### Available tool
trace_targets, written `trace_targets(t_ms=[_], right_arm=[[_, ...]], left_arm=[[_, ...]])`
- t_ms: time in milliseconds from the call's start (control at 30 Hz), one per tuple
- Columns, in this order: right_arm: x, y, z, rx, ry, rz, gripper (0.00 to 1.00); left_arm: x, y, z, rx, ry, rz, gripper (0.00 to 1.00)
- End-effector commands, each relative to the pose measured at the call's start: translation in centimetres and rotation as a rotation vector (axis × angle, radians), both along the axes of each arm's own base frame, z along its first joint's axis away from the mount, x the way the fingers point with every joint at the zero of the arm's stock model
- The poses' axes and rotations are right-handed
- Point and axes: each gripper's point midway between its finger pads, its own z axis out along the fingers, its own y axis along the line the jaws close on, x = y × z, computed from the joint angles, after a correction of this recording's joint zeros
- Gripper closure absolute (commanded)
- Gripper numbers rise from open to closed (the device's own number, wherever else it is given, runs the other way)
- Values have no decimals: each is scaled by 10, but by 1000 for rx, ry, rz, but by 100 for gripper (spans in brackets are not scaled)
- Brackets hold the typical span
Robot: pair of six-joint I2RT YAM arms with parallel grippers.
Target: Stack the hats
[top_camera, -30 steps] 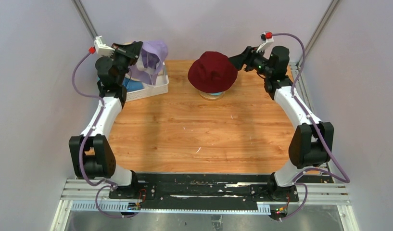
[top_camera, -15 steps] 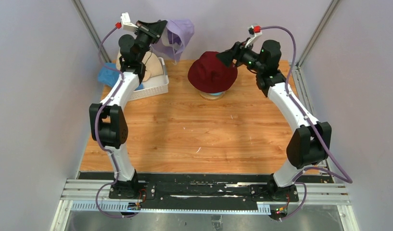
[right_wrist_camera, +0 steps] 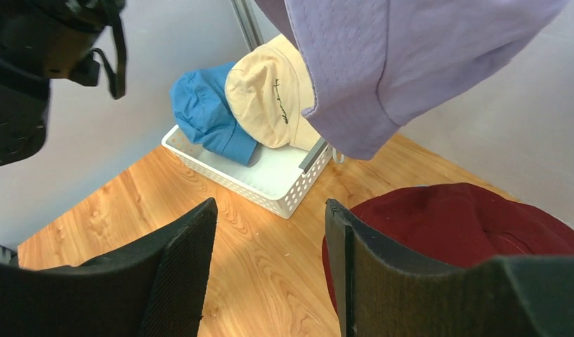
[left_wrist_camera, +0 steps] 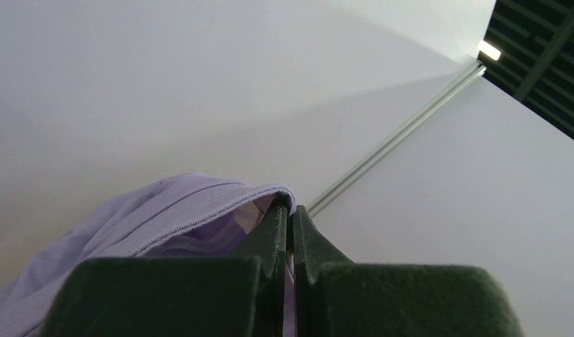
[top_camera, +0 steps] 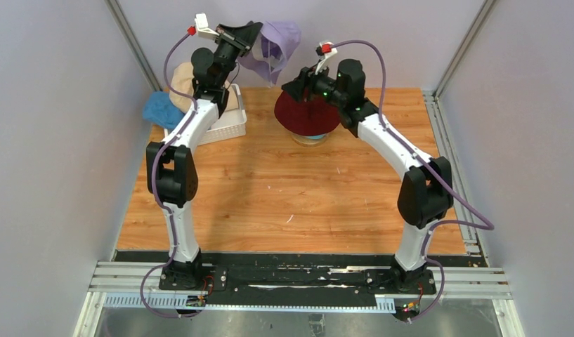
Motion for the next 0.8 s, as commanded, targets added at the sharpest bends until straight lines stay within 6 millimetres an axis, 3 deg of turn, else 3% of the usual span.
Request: trace_targets(t_ms=[0, 333, 400, 600, 767], right_arm=[[15, 17, 11, 0, -56, -42, 44], [39, 30, 25, 54, -81, -118, 51], [46, 35, 16, 61, -64, -125, 51], [51, 49, 22, 98, -51, -113, 51], [57, 50, 23, 101, -53, -128, 51]], left_arm=[[-18, -5, 42, -32, -133, -1, 100], [-25, -17, 47, -24, -154, -24, 100], [-26, -18, 47, -20, -156, -24, 100], [-27, -22, 48, -13, -162, -33, 100], [-30, -23, 52, 6, -173, -34, 100]])
